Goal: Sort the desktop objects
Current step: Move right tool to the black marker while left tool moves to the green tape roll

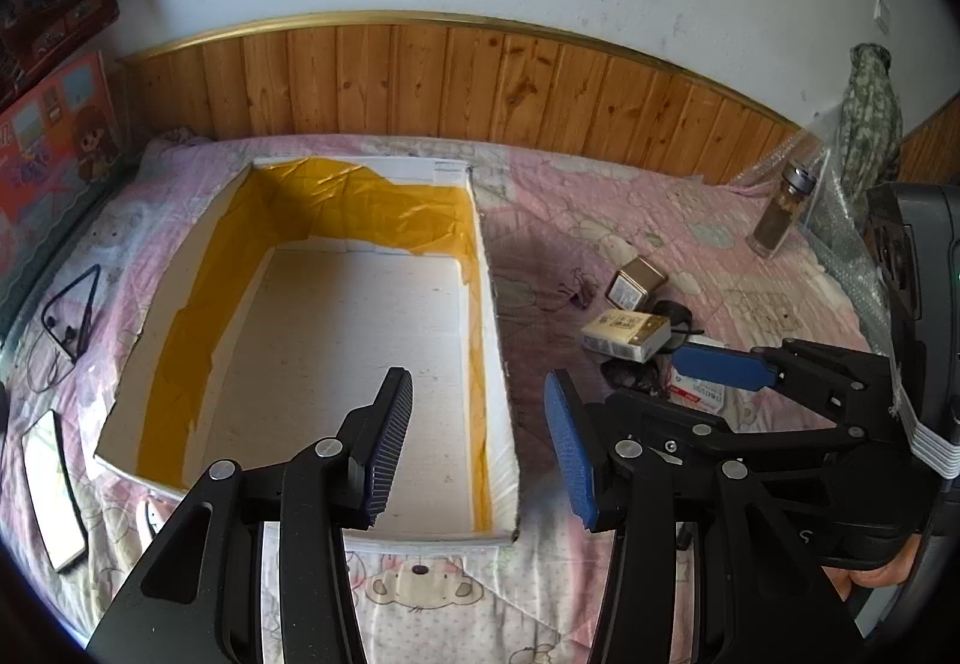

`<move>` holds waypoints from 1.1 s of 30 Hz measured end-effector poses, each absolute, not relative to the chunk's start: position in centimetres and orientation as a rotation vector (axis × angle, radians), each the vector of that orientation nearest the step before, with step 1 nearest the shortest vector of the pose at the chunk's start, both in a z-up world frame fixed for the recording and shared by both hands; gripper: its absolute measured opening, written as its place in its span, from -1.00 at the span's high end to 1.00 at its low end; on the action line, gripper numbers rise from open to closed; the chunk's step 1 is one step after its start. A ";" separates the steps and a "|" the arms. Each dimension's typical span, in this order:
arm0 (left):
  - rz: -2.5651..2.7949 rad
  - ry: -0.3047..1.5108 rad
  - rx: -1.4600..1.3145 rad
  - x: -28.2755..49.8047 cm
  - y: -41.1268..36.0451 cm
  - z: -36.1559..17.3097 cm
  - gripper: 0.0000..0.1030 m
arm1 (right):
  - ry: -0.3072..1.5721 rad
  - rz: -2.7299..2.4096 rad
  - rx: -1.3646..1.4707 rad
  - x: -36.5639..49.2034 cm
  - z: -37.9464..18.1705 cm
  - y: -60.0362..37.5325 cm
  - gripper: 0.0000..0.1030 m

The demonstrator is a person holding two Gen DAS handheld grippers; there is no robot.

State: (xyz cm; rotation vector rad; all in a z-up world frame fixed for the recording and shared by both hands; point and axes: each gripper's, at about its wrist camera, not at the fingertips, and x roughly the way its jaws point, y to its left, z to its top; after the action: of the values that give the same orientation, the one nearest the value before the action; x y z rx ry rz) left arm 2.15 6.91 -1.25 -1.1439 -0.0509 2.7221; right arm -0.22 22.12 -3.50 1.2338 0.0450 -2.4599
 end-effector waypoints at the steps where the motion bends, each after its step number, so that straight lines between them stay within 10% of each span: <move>1: 2.713 -0.045 -1.143 2.2 7.4 -1.3 0.05 | 0.033 -2.460 1.232 -0.2 -3.8 22.6 -0.15; 19: 2.408 -0.070 -1.397 -0.1 17.9 -7.3 0.04 | -0.298 -2.480 1.531 2.2 -13.3 37.3 -0.13; 33: 2.283 0.074 -1.534 -4.8 23.3 -15.5 0.02 | -0.234 -2.411 1.609 1.7 -16.9 37.8 0.54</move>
State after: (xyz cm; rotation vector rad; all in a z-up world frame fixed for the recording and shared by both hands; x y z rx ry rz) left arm -4.77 23.28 -15.50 -1.5344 0.0741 2.2832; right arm 1.72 37.77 -16.90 1.6090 -0.2339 -2.4115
